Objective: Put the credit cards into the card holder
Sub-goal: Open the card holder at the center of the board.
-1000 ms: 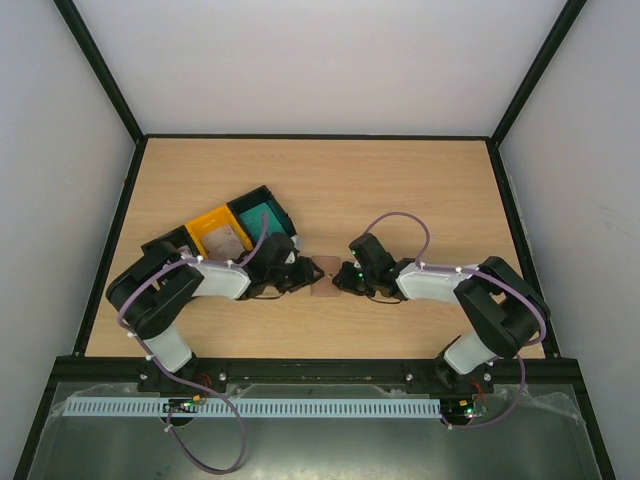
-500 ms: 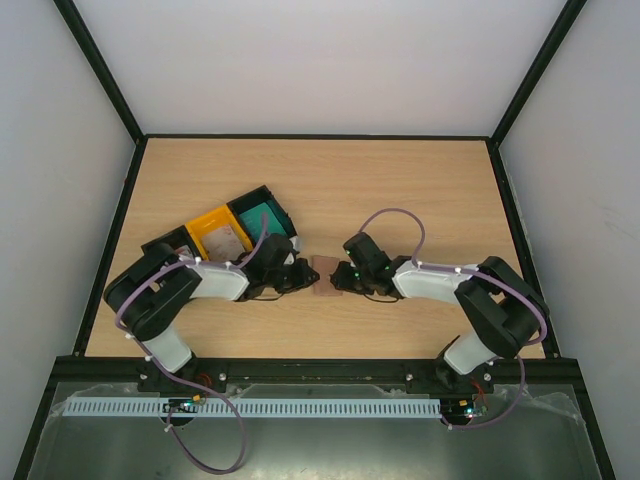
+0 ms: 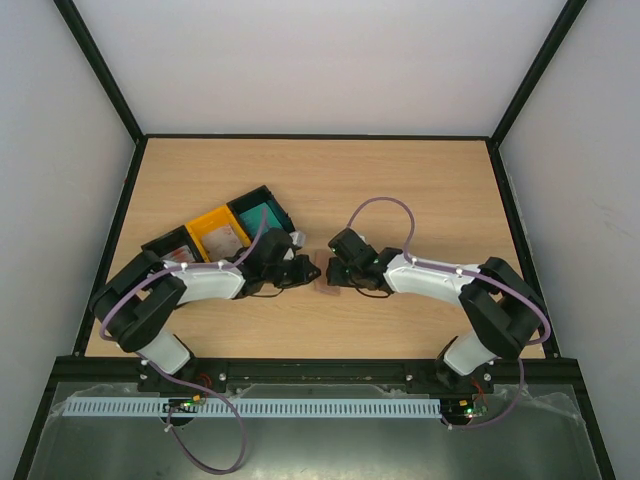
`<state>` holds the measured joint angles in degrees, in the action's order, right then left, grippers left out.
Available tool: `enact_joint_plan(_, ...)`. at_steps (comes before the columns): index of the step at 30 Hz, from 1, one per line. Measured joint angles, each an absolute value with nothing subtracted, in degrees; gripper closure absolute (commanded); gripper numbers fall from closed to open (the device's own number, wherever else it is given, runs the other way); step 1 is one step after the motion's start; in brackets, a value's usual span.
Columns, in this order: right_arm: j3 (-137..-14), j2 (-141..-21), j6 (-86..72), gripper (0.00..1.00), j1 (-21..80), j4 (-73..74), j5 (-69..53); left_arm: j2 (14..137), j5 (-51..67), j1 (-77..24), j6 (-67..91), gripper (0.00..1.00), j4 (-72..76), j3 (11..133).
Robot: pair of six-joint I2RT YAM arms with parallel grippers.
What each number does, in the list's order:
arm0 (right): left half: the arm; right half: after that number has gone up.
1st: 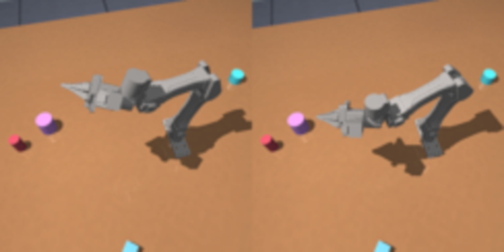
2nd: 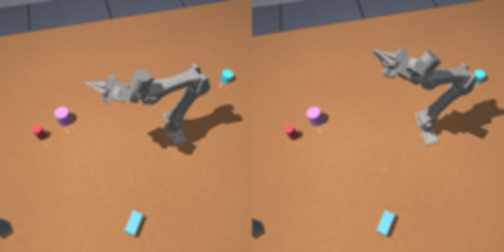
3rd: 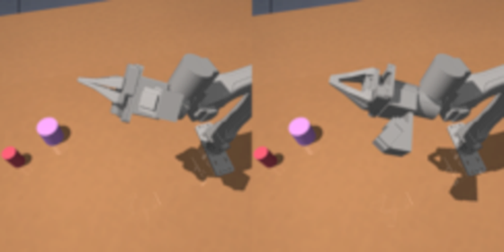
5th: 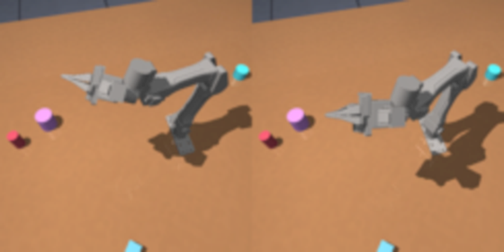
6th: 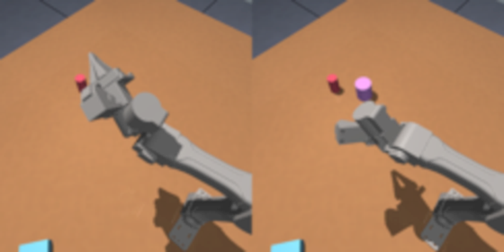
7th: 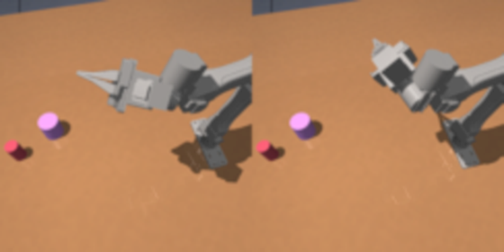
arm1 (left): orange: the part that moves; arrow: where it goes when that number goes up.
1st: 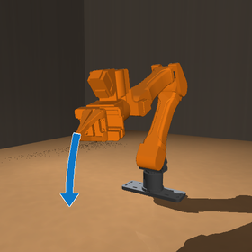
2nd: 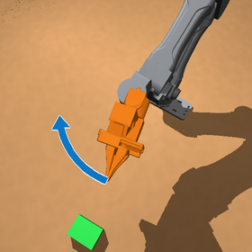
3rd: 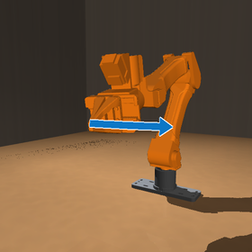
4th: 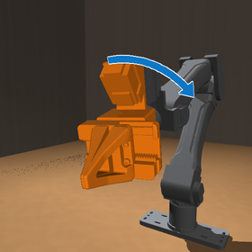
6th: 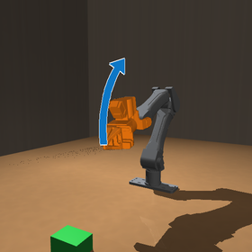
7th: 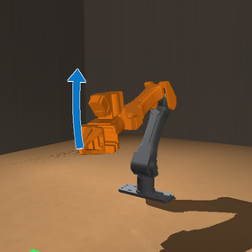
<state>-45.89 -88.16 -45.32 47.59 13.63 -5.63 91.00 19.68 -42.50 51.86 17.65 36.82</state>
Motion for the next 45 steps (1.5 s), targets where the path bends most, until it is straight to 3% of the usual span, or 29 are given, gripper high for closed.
enact_joint_plan(18,-47.1,-89.7,-45.8,0.65,49.0,15.7,-0.6,89.6,17.8,-43.0,50.2,0.97,14.0,37.5)
enact_joint_plan(26,-46.9,-89.7,-47.0,0.61,47.8,25.0,10.1,87.7,17.3,-42.8,49.6,0.97,12.0,37.6)
enact_joint_plan(31,-46.9,-86.6,-46.6,0.54,47.8,24.5,8.6,87.7,17.3,-42.8,49.3,0.97,11.6,37.6)
enact_joint_plan(38,-46.7,-85.5,-46.5,0.55,47.8,20.0,3.1,87.7,17.4,-42.8,49.1,0.97,11.4,37.7)
enact_joint_plan(42,-46.7,-87.3,-46.5,0.61,47.8,18.3,1.1,87.7,17.4,-42.8,49.0,0.97,11.4,37.7)
enact_joint_plan(45,-46.5,-88.4,-46.4,0.73,47.8,17.6,0.4,87.7,17.4,-42.8,49.0,0.97,11.3,37.7)
